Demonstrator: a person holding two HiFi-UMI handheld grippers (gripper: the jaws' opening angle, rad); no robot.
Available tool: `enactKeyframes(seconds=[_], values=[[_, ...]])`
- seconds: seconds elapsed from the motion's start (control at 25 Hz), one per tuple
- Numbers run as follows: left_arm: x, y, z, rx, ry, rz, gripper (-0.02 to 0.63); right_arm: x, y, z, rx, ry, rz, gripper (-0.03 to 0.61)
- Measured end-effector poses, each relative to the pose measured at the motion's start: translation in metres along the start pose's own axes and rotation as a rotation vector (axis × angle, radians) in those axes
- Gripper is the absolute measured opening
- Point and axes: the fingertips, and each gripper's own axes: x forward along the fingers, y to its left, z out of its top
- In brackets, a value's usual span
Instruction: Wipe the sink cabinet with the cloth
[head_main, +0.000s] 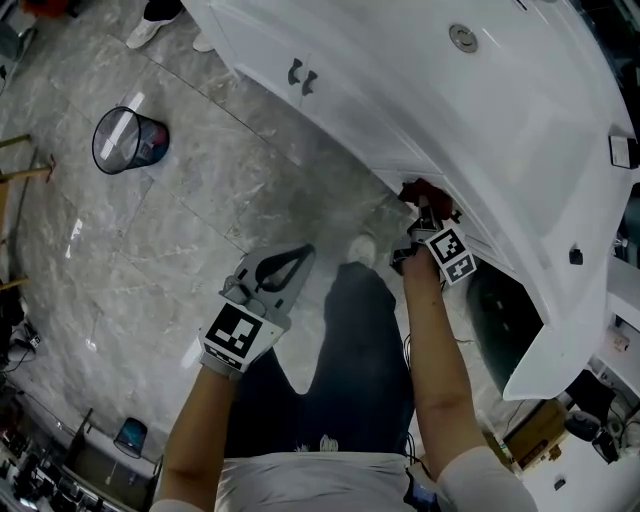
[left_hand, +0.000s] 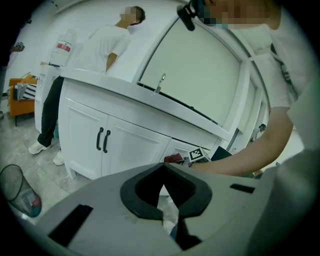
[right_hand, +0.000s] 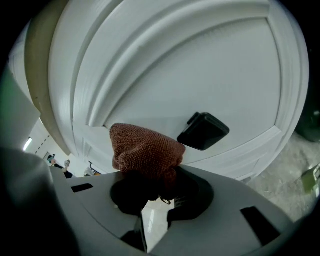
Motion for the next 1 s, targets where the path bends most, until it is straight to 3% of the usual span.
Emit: enactKeyframes(seconds=[0.4, 1.0], values=[[0.016, 0.004, -0.011, 0.03, 0.024, -0.008, 0.009, 0.01, -0.015, -0.011, -0.06, 0.022, 0.056, 0.086], [0.032, -0.027, -0.012, 0.07, 0.052, -0.041, 0.009, -0.001, -0.039, -0.007, -0.158, 0.114, 0.091, 0.086]])
